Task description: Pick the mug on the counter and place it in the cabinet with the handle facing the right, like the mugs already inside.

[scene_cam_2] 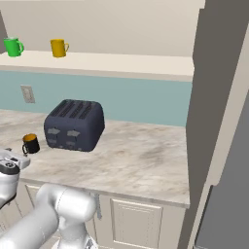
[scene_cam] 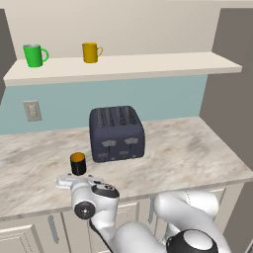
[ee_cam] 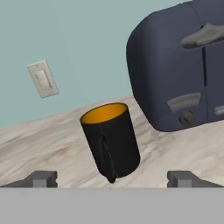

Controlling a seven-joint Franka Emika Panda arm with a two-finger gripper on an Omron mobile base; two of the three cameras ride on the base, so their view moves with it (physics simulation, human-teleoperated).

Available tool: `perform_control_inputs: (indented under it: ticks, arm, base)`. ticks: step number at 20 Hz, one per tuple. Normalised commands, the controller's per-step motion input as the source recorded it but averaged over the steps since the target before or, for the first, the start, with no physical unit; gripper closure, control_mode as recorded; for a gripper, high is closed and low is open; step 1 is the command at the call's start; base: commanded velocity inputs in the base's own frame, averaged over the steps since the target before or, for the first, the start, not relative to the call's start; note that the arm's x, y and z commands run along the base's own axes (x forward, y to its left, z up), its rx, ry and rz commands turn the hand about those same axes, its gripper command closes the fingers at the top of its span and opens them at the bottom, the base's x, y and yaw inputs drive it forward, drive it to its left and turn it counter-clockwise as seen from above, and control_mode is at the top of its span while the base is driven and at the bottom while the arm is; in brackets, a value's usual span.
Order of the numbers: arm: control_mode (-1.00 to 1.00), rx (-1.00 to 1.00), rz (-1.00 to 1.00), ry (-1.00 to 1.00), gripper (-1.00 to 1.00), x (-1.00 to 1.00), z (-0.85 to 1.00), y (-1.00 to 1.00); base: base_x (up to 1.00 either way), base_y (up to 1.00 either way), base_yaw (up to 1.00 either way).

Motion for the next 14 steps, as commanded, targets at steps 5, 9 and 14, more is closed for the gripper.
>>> perform_control_inputs:
  ticks: [5,9,14]
  arm:
    - [-1.00,0.00,-0.01,0.00,-1.00,0.25,-0.14,0.11]
    - [-1.00,-0.01,-0.02,0.00,-1.00,0.26,-0.15,0.14]
    - [-1.00,0.00,-0.01,0.00,-1.00,0.22,-0.15,0.10]
  base:
    - [0.00,0.00,0.00]
    - [0.00,0.00,0.00]
    - [0.00,0.00,0.00]
